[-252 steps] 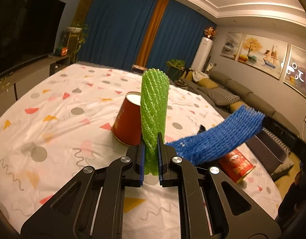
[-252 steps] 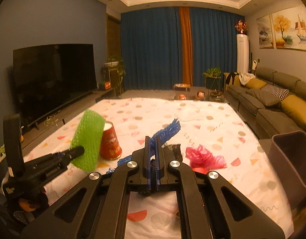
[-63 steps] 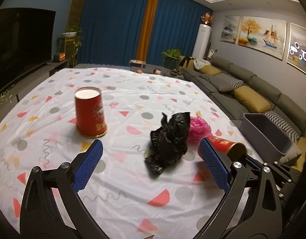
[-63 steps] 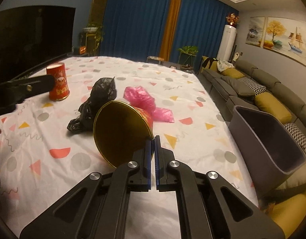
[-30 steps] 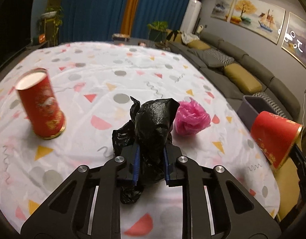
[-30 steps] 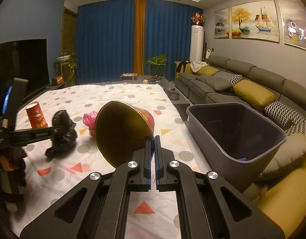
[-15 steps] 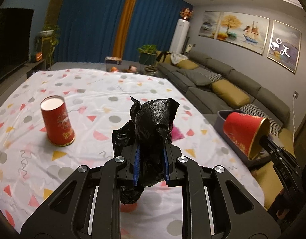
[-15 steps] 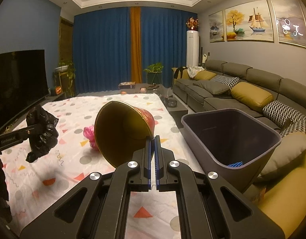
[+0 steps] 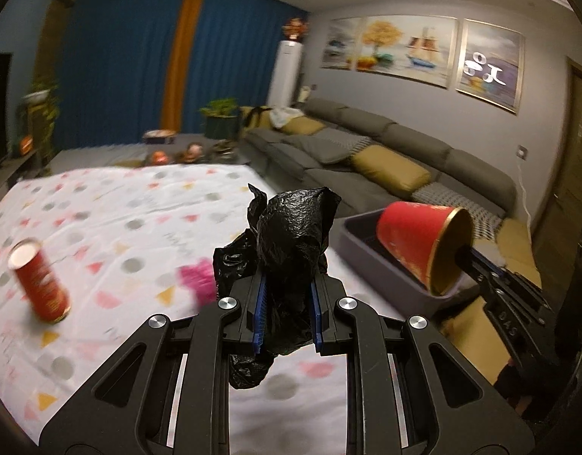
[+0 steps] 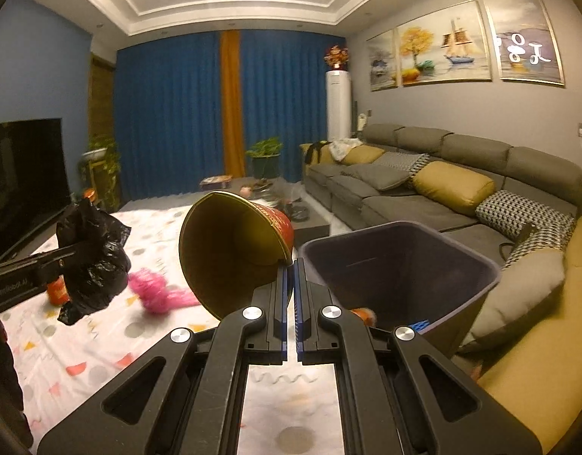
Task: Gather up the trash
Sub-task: 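Lift the black bag in the left tool while the right carries the red cup toward the bin, then carry the black bag in the left tool while the right holds the red cup over the gray bin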
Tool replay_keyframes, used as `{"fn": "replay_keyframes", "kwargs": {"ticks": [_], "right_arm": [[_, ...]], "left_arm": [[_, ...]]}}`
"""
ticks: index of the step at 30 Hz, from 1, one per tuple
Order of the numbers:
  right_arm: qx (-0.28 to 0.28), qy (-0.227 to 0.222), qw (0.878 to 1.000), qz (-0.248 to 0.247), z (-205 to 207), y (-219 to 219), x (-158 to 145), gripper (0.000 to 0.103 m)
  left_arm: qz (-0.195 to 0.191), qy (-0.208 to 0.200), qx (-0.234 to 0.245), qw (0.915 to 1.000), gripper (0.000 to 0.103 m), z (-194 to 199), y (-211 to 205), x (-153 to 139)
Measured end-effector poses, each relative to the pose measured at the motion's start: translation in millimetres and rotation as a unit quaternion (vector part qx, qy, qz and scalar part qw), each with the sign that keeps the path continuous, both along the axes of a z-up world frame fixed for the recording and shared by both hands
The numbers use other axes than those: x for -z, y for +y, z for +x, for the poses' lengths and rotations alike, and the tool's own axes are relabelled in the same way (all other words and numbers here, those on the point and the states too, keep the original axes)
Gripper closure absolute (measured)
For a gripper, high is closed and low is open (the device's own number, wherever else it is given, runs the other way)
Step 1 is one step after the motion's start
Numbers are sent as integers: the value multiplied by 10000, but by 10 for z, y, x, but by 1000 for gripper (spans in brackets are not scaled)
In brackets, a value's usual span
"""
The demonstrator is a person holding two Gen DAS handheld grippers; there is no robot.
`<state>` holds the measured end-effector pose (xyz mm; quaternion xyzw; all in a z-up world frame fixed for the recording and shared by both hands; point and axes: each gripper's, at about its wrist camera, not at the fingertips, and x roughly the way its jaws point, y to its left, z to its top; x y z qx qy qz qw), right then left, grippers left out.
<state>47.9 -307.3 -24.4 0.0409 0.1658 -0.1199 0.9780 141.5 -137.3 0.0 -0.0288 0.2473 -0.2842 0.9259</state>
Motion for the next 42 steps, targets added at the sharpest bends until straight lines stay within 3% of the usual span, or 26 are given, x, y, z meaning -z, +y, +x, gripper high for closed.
{"fn": "replay_keyframes", "kwargs": {"ticks": [12,19,42], "right_arm": [[824,-12,9964,185,-72,-588,33,99],[1070,91,9940,227,-69,-752,101,99],[1155,379,9910,567,89,-1050,319,99]], "left_arm": [[-44,54,1067,9943,85,199,-1137,61],[-55,201,1328,9909,85,289,-1514,193],[-26,664,1763,9821,85,493,-1948,529]]}}
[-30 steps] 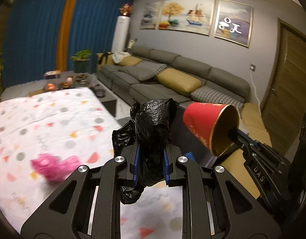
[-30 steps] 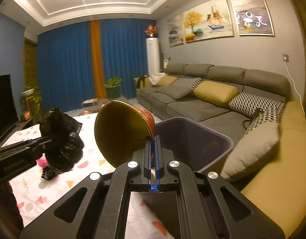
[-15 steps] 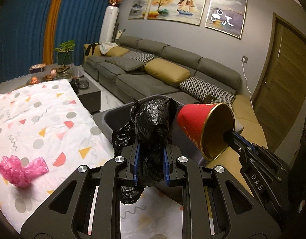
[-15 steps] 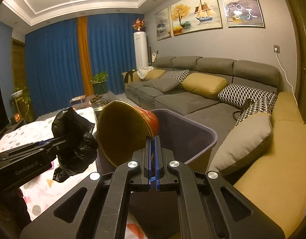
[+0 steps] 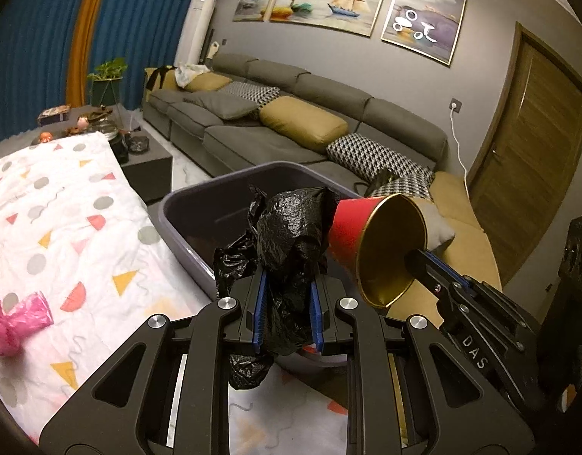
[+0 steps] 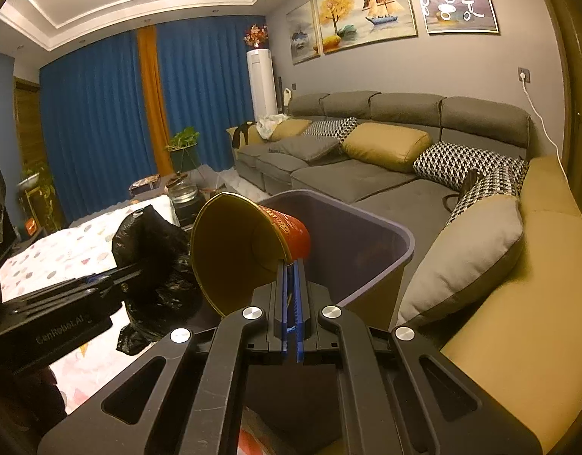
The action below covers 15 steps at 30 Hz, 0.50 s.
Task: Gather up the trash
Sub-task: 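Carry the black bag in the left tool while the right holds the red cup over the gray bin, then open the left tool to drop the bag while the right releases the red cup into the bin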
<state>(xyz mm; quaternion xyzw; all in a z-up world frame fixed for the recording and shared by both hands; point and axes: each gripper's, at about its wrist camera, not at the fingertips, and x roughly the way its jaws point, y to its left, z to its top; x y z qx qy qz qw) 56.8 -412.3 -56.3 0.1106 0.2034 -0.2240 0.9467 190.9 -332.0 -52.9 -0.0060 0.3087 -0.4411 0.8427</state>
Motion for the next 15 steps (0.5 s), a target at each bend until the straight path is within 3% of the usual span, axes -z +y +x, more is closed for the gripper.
{"fn": "replay_keyframes", "kwargs": {"ticks": [15], "right_arm": [[1,78,9999,110,44,-73,52,99]], "left_arm": [[-1,108,68,9999,76,46,-66,68]]}}
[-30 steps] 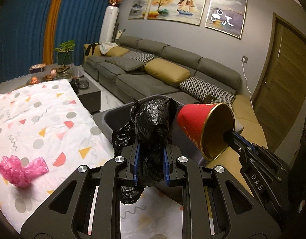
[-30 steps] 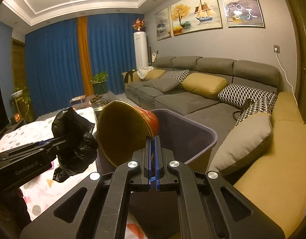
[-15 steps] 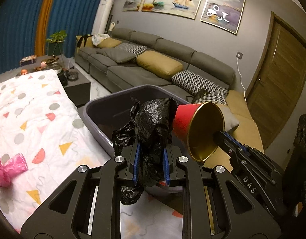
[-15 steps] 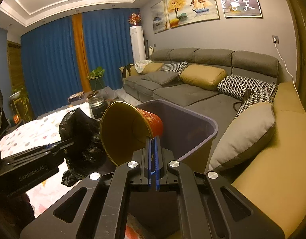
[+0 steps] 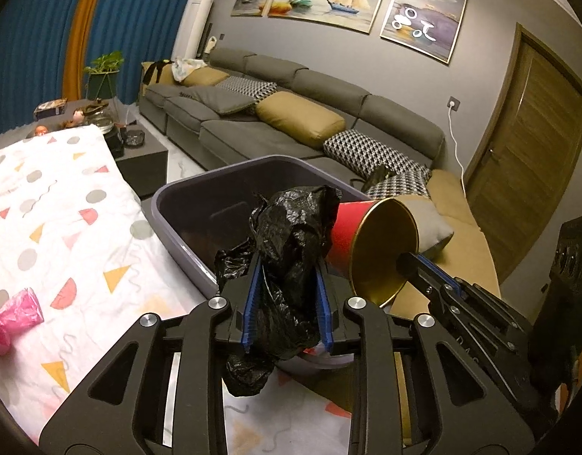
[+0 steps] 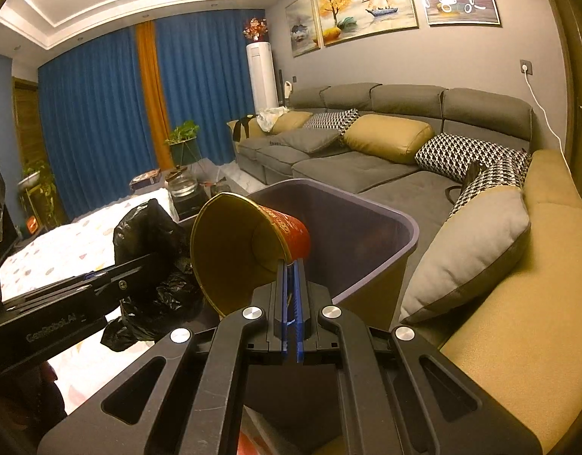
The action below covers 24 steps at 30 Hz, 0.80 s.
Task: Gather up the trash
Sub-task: 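Open the left tool to drop the bag while the right releases the red cup into the bin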
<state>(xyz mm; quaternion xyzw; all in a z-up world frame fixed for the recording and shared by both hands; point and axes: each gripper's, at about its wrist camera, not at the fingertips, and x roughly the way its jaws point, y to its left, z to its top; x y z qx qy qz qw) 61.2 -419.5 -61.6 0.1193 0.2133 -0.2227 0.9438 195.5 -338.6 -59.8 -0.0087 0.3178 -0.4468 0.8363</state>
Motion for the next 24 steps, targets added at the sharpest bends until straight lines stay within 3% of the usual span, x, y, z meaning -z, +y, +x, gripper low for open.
{"fn": "replay_keyframes", "kwargs": {"ticks": [3,5,8,17,19,21,24], "right_arm": [[-4,-29,10000,54,0,-31,12,99],[-20,-38,10000,77,3,-35,15,99],[-11,-21,9999,105,13,-61,27,99],[17,-31,9998,171,33,-96,62,99],[8,-55,9998,164,34,-95,60,92],[38,-96,9998,151,21,-82,59,72],[82,-192,9997,116,-16,-39,36,60]], "left_arm": [[15,19,-25,10000,64,6,2,8],[-17,48,-18,10000,48,-2,18,16],[-73,10,-134,9999,32,-18,74,9],[-65,-241,-748,9969,10,-121,434,-70],[-51,-282,-927,9953,9,-152,581,-83],[-36,-281,-1084,9937,8,-176,697,-96],[-48,-299,-1381,9900,6,-241,933,-121]]}}
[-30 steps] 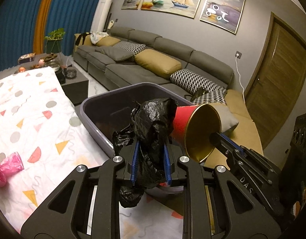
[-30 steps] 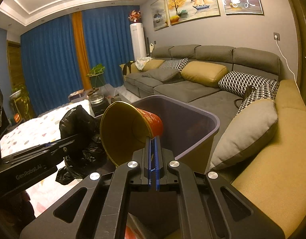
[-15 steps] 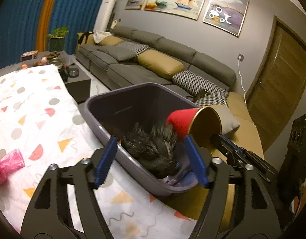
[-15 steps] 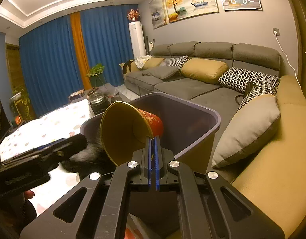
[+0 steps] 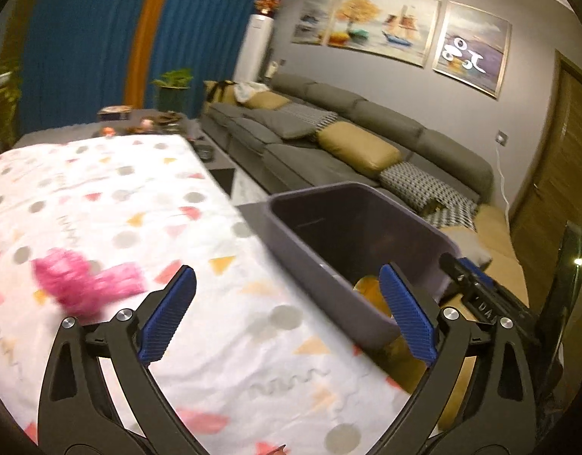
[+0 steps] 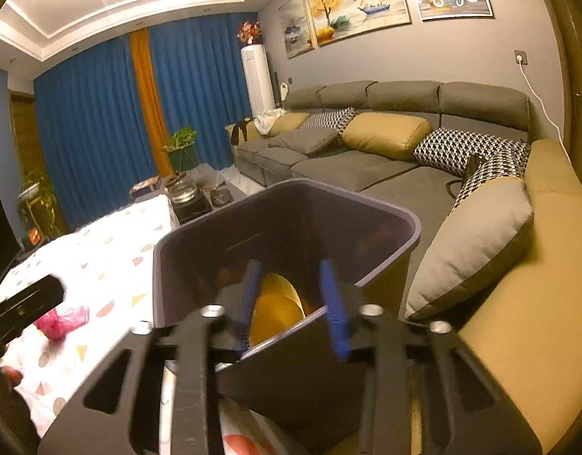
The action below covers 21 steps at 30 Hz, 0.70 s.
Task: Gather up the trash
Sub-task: 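Open the left tool to drop the bag while the right releases the red cup into the bin, then move both open tools back over the pink bag and red cup on the table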
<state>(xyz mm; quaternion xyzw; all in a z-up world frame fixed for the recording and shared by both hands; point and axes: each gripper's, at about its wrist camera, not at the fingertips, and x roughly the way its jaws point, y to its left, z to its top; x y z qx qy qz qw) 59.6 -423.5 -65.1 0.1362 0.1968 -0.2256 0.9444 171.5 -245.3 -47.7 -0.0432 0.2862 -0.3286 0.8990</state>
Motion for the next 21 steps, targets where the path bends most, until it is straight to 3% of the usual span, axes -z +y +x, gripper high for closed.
{"fn": "replay_keyframes", "kwargs": {"ticks": [12,21], "right_arm": [[-4,-200,9993,-328,-226,474,-170,28],[-702,-401,9959,-398,-205,1108,-337,21]], "left_arm": [[303,-152,-1304,9909,6,-137,974,-65],[395,-149,-2135,9760,6,-266,1855,-97]]}}
